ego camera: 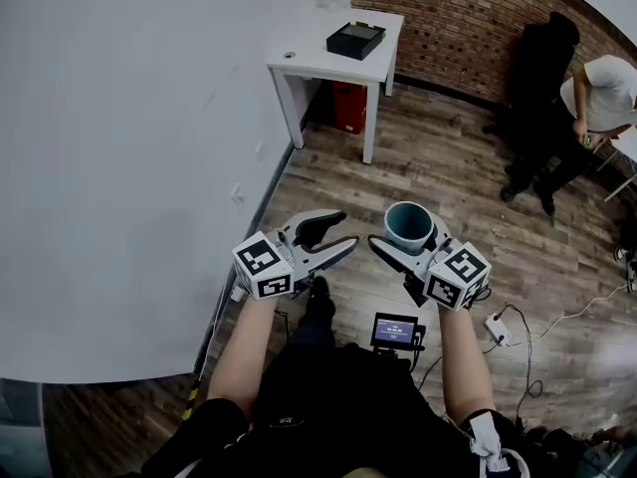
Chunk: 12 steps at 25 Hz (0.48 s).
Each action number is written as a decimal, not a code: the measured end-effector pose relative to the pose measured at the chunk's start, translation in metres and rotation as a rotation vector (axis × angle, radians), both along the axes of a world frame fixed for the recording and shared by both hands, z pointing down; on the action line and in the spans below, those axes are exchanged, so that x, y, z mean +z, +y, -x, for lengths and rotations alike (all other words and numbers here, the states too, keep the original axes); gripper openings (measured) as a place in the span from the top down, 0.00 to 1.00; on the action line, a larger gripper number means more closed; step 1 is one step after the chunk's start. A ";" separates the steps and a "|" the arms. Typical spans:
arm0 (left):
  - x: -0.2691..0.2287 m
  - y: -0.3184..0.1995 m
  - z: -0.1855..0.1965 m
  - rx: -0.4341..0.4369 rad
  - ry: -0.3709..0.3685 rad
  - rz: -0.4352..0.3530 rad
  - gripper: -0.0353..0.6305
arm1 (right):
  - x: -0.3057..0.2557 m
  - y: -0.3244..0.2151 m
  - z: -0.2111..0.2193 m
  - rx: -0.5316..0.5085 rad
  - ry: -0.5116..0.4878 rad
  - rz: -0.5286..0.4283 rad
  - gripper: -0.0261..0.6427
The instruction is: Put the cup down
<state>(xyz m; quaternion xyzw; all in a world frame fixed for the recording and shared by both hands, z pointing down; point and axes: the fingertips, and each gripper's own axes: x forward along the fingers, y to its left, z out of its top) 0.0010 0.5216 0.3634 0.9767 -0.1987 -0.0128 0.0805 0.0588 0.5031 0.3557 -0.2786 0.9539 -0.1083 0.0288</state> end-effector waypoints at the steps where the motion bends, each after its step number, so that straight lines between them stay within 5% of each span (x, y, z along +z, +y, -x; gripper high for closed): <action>1: 0.002 -0.003 -0.001 -0.001 0.000 0.003 0.63 | 0.002 -0.003 -0.002 0.001 -0.001 0.004 0.36; 12: 0.016 -0.071 0.000 0.007 0.018 0.013 0.64 | 0.017 -0.069 -0.002 0.016 0.009 0.019 0.36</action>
